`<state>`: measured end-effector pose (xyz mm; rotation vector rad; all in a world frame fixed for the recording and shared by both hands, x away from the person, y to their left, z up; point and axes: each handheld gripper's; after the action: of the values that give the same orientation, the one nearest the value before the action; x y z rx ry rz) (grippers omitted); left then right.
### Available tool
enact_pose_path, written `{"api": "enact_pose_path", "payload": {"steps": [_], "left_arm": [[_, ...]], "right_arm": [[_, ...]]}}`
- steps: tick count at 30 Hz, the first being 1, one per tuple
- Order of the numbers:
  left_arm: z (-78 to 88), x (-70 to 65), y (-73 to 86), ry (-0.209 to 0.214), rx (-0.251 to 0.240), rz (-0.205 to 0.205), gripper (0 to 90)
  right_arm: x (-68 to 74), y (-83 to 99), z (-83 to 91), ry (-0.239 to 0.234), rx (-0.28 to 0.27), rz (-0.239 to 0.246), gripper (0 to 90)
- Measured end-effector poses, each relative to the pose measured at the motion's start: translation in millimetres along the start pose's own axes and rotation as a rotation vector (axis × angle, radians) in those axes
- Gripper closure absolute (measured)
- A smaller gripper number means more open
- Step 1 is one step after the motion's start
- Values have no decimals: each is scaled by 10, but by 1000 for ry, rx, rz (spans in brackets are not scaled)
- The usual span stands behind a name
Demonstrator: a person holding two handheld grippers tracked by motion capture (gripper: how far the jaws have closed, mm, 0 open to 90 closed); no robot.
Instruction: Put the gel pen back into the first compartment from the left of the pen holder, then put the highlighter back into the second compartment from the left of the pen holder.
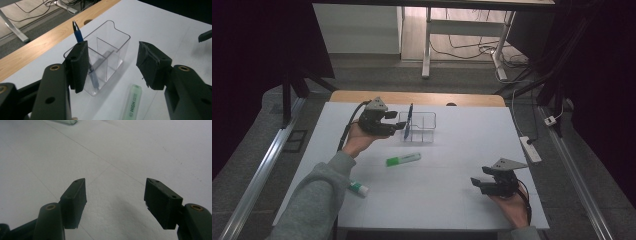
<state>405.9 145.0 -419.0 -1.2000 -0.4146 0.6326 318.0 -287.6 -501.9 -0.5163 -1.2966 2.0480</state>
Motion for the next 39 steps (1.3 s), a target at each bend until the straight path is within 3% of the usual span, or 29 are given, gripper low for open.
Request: {"api": "enact_pose_path", "payload": {"steps": [14, 26, 39], "left_arm": [[84, -180, 126, 58, 132, -37, 410], [133, -253, 260, 85, 193, -33, 395], [142, -243, 392, 96, 262, -27, 383]], "right_arm": [[8, 23, 34, 3, 7, 6, 340], [19, 24, 3, -5, 17, 13, 339], [19, 24, 3, -4, 19, 13, 339]]}}
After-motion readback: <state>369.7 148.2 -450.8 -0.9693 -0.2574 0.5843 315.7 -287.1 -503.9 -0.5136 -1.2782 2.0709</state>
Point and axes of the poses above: each handheld gripper's, and its own axes: z roughly backward along the jaws, y roughly out of its underside, x roughly to its left, and after that the axes turned 14 degrees about -x, right-handed
